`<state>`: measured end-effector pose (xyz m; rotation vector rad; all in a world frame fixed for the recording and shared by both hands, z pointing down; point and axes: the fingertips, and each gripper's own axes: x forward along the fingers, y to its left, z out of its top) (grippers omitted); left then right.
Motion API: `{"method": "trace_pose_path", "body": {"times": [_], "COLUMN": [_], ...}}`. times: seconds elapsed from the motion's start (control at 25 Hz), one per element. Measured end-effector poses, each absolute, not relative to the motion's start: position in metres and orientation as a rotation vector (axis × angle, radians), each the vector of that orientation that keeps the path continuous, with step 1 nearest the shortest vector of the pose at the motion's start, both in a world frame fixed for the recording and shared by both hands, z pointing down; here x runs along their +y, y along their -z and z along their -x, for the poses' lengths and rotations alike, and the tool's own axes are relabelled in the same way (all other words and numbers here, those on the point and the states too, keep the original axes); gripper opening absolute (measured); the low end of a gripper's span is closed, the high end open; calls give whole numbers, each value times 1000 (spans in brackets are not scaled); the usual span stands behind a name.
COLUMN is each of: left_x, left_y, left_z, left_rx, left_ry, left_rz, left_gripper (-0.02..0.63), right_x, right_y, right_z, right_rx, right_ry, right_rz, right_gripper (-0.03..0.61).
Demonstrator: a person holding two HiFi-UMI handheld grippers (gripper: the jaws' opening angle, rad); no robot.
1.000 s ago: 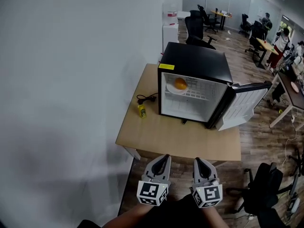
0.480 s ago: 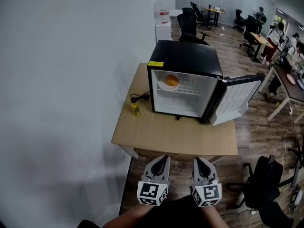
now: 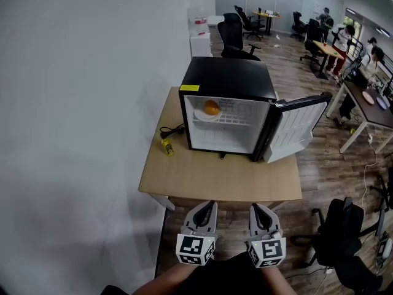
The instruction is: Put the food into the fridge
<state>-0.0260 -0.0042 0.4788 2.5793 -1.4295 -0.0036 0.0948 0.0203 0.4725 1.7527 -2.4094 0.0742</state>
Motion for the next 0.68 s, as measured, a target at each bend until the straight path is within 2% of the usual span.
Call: {"method": "trace_pose_path", "body": {"times": [0.68], "left_x": [-29], "left_y": [-477], "left_z": [43], "left_rx": [-1435], "left_ry": [22], "left_rz": [-2577], "left_gripper": [16], "right_x": [1], "right_y": [-473], "right_z": [-78], "right_rx": [-2406], "right_ry": [-41], "right_rz": [-1733], "right_gripper": [60]}}
